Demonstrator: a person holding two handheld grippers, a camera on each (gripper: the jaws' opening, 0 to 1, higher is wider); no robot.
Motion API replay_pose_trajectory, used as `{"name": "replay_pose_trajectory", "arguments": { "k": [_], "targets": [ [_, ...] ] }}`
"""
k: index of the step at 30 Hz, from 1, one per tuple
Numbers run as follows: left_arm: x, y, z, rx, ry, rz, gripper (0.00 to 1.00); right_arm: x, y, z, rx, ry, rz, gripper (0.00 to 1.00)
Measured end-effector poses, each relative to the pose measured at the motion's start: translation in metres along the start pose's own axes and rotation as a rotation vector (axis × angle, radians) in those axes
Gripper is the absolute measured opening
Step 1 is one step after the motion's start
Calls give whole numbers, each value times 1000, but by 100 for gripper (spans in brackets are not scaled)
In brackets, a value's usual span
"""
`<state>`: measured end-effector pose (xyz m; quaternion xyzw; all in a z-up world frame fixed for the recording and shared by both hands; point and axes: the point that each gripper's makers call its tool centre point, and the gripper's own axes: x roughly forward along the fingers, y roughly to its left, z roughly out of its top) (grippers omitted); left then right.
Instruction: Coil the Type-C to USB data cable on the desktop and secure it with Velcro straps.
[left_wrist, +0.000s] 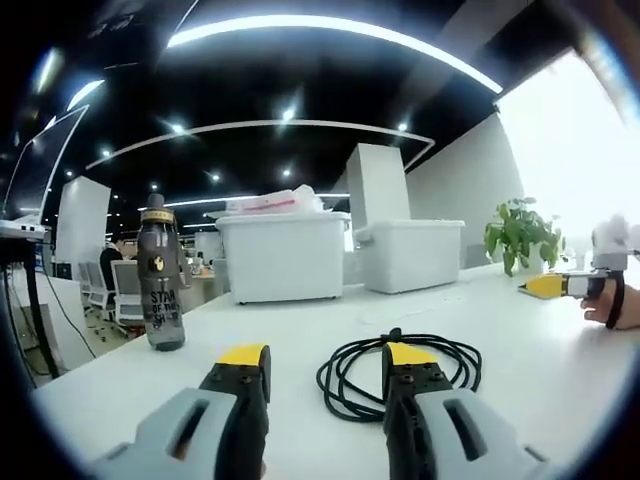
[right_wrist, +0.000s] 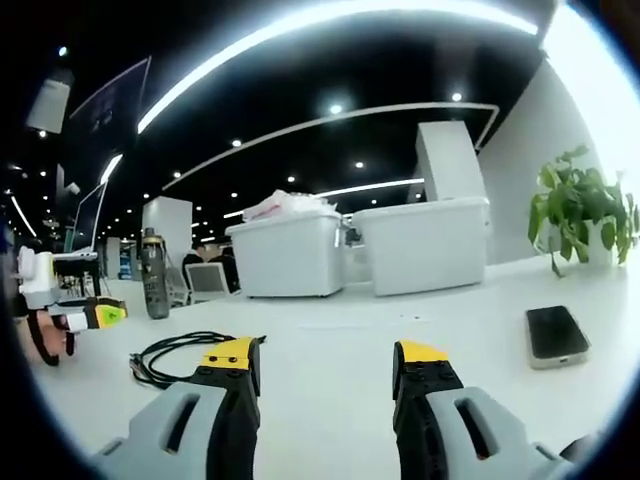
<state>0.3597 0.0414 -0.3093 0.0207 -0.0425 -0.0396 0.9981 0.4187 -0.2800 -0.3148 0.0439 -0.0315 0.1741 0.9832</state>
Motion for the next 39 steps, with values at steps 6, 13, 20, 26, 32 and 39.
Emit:
{"name": "replay_pose_trajectory", "arguments": {
  "k": [6, 13, 20, 26, 32, 39],
  "targets": [
    [0, 0, -1, 1, 1, 0, 46, 0, 1, 1, -8, -3, 0, 52],
    [-1, 1, -1, -2, 0, 6, 46, -2, 3, 6, -34, -21, -1, 52],
    [0, 2, -1, -3, 2, 6, 46, -4, 7, 9, -60, -32, 5, 52],
    [1, 3, -1, -1, 0, 7, 46, -4, 7, 14, -51, -45, 7, 52],
    [-1, 4, 5, -5, -26, 11, 46, -7, -4, 24, 26, -50, -18, 53],
    [0, 4, 2, 13, -13, 19, 47, -11, -11, 32, -10, -72, -45, 53]
  ]
}}
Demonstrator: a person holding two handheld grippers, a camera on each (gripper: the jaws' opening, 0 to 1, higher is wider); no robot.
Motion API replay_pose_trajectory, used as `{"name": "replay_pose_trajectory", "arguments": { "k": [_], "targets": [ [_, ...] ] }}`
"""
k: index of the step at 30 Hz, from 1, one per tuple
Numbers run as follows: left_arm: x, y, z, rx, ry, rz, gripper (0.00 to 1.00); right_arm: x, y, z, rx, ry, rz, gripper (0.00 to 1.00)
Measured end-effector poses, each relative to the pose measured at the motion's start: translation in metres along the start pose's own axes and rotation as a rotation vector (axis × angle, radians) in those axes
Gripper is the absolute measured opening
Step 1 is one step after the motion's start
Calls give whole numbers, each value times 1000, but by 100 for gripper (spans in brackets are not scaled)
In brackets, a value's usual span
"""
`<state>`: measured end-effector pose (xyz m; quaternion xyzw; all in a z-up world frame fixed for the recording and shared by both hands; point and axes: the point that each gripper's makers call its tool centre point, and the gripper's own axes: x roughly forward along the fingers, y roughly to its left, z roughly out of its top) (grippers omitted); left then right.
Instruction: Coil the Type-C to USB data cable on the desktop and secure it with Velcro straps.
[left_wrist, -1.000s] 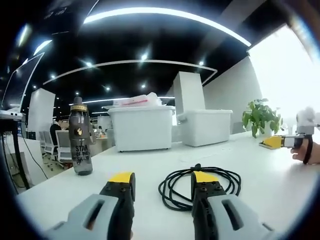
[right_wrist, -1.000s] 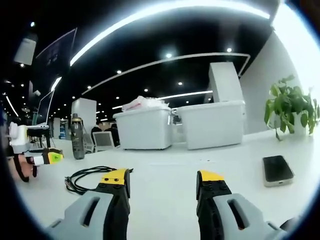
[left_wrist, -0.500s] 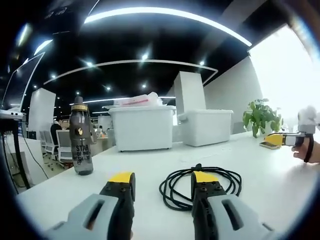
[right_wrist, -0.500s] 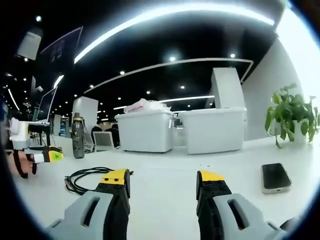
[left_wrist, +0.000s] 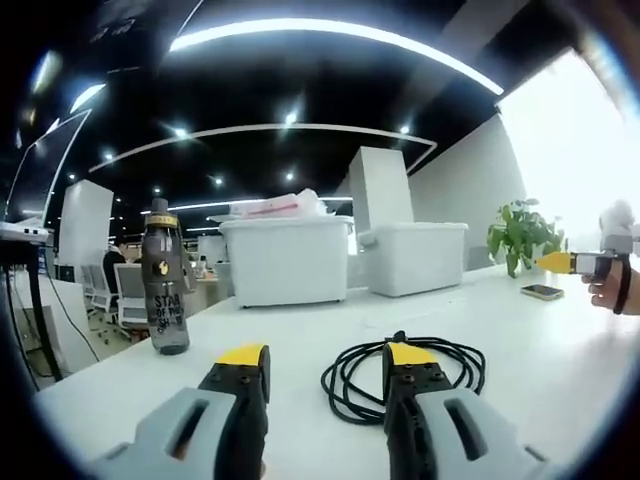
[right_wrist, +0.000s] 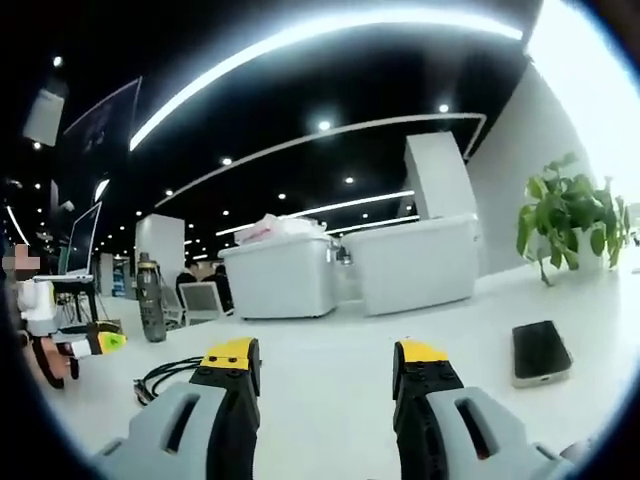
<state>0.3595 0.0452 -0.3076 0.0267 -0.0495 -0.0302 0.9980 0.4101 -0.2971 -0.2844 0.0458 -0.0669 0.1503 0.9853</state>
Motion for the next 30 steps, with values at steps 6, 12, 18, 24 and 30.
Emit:
{"name": "replay_pose_trajectory", "arguments": {
  "k": [6, 12, 18, 24, 30],
  "targets": [
    [0, 1, -1, -5, 8, -2, 47, 0, 4, -1, -34, -4, 11, 52],
    [1, 0, -3, -7, 19, -7, 47, 2, 8, -1, -53, -5, 25, 52],
    [1, 0, -3, -5, 19, -6, 47, 2, 8, -2, -40, -2, 25, 52],
    [0, -1, -3, -3, 20, -7, 47, 1, 7, -2, -28, 1, 23, 52],
    [0, -1, -3, -3, 20, -7, 47, 0, 8, -3, -25, 2, 25, 52]
  ]
}}
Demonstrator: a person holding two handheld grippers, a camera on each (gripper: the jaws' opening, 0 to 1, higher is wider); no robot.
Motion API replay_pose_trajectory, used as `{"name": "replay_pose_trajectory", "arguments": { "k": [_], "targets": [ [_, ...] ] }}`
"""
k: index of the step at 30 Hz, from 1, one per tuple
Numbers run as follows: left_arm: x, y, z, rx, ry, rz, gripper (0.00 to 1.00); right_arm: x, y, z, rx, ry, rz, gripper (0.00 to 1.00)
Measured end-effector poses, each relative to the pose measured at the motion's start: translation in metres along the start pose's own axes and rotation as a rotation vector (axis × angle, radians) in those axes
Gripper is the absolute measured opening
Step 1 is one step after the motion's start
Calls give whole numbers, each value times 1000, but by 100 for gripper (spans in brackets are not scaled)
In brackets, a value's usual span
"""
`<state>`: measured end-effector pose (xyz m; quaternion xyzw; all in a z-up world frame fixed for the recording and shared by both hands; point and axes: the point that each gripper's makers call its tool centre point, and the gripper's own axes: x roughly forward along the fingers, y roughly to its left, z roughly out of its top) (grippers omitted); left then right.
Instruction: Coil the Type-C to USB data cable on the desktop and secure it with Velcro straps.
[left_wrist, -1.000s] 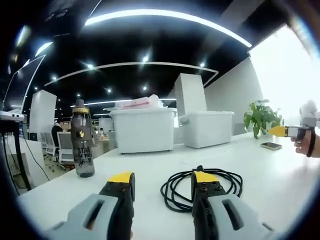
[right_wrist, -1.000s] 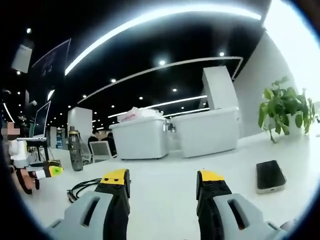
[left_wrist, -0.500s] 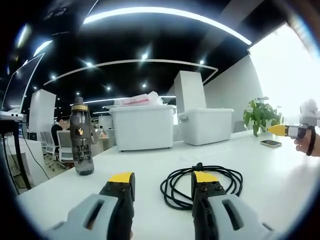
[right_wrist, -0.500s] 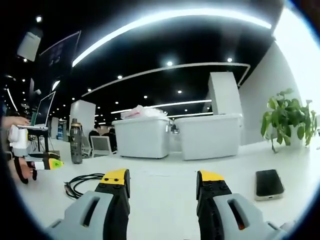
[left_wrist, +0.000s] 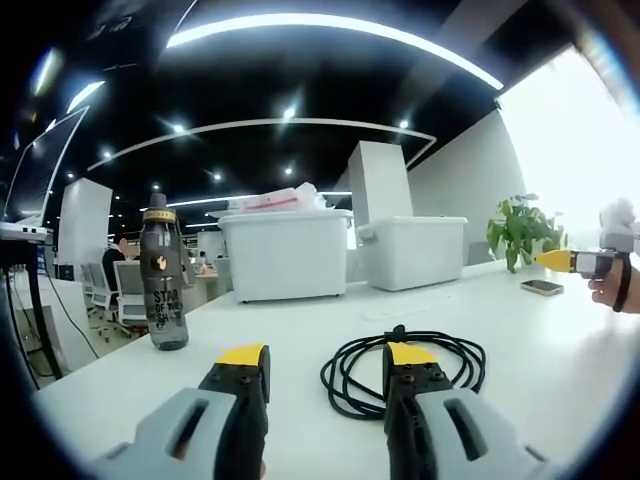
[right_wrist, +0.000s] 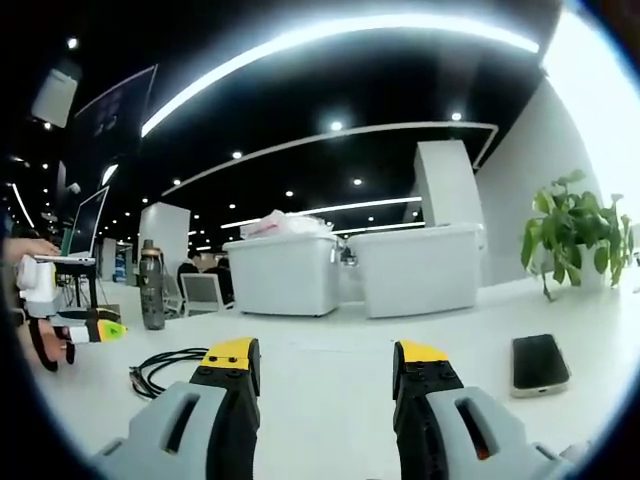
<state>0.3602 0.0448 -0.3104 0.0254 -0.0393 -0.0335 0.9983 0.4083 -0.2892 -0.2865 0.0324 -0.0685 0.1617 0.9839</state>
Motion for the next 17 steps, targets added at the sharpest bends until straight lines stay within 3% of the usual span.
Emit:
{"name": "replay_pose_trajectory", "arguments": {
  "k": [17],
  "targets": [
    [0, 0, -2, -2, 7, -2, 47, 1, -2, -1, 14, 6, -4, 52]
  ]
}}
